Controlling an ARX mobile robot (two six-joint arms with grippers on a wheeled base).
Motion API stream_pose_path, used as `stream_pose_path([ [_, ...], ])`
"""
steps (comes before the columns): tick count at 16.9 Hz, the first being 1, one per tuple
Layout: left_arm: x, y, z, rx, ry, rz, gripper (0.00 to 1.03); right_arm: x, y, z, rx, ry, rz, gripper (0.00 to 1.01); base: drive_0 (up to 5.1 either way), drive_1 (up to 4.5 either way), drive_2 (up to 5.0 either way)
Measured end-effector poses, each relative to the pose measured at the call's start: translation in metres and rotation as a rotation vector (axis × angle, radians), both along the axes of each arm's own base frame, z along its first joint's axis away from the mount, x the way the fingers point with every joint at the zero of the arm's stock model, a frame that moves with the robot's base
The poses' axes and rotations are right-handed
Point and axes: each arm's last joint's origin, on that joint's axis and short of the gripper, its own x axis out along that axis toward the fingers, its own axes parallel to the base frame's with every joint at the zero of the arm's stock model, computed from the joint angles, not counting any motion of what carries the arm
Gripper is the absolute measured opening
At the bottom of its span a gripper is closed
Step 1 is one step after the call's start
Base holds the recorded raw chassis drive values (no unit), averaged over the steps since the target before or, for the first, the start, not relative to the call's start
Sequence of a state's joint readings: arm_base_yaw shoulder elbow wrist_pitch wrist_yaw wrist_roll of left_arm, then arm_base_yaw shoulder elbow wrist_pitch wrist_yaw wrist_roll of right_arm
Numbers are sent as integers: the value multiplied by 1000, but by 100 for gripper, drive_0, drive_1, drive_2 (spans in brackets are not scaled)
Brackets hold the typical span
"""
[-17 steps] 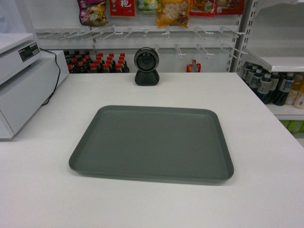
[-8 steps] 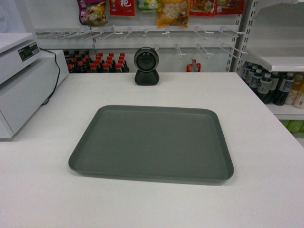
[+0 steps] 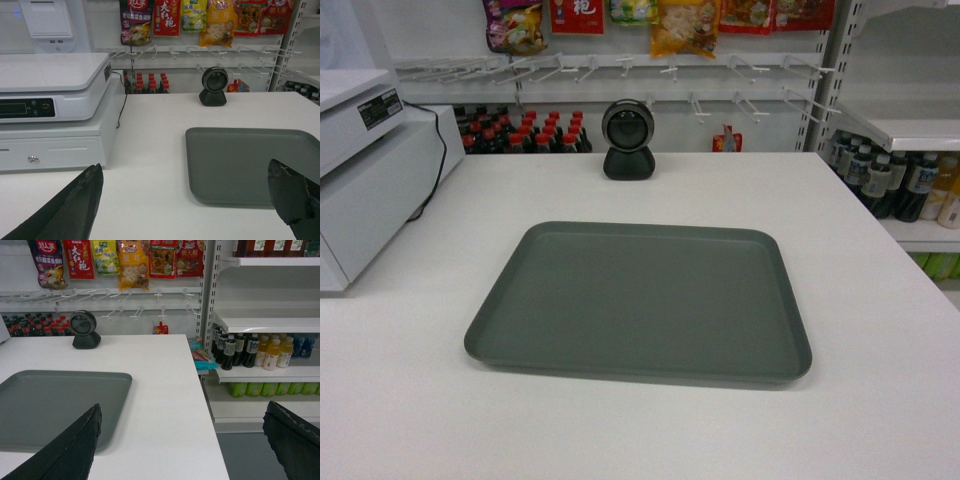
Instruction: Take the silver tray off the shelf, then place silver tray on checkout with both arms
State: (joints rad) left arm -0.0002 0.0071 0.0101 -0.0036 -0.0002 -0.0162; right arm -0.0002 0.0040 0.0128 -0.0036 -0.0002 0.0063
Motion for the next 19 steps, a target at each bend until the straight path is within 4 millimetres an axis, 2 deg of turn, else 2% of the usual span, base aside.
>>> stream_pose_path([
  [19,0,0,0,0,0,0,98,0,0,0,0,0,0,98,0,0,0],
])
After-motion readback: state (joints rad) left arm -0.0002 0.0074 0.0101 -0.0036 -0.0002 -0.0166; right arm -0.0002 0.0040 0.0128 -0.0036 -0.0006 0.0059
